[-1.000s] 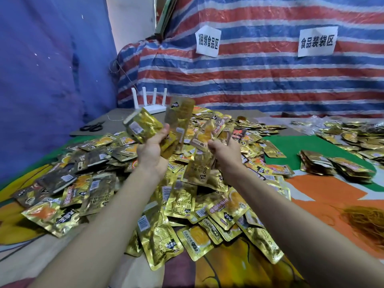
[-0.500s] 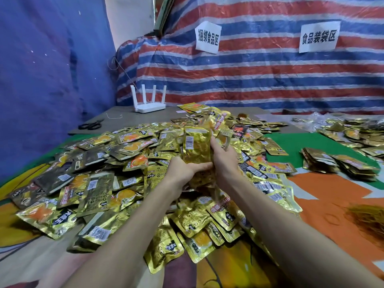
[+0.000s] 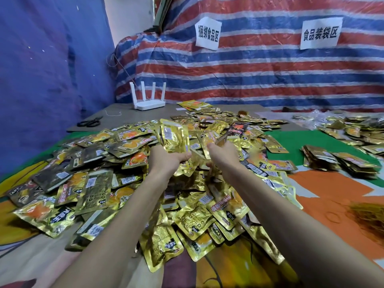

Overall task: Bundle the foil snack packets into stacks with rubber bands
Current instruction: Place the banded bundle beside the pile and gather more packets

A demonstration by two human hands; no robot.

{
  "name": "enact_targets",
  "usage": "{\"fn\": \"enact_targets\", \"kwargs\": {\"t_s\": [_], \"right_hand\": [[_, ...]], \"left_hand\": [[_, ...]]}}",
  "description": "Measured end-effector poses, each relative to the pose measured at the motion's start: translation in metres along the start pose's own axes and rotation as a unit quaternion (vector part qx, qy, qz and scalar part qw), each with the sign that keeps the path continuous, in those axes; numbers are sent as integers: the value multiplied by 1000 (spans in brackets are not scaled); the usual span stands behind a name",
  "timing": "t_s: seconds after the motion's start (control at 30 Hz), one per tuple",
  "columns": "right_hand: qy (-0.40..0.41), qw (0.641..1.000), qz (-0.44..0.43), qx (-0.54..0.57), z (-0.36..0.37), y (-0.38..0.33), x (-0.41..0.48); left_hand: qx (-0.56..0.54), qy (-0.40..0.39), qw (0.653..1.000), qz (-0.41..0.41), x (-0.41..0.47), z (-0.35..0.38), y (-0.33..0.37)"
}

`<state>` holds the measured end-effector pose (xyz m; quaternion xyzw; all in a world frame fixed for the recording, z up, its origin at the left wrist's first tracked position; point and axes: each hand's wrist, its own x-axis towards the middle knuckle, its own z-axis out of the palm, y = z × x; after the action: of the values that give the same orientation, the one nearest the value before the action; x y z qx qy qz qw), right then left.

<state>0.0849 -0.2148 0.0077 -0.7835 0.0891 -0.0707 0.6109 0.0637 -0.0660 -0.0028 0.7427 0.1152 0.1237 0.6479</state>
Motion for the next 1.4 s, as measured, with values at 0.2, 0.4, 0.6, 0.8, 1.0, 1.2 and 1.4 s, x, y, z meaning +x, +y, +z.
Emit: {"fn": "enact_targets", "kwargs": {"t_s": [0.2,0.4,0.6,0.8,1.0,1.2,1.4], "right_hand": [[-101,977,90,162,5,-12,-13],[-180,944,12,275,20,-1,-22],[-61,952,-135,268,29,20,-18],[-91,949,-199,226,31,17,-23],[-69,947,-269,161,33,16,-19],[-42,942,-271,194,36,20,-21],[-8,945,-164,283,40,6,-29]], "left_hand": [[-145,-43,988,-11,-9,-3,15],[-134,-143,980,31,-11,-2,-6],[128,-144,960,201,-5,-7,-3],[-50,-258,963,61,-18,-14,-12],[-42,-167,977,123,-9,-5,-14],[-16,-81,983,161,-8,9,-25],[-91,-141,972,164,-14,18,-30]]}}
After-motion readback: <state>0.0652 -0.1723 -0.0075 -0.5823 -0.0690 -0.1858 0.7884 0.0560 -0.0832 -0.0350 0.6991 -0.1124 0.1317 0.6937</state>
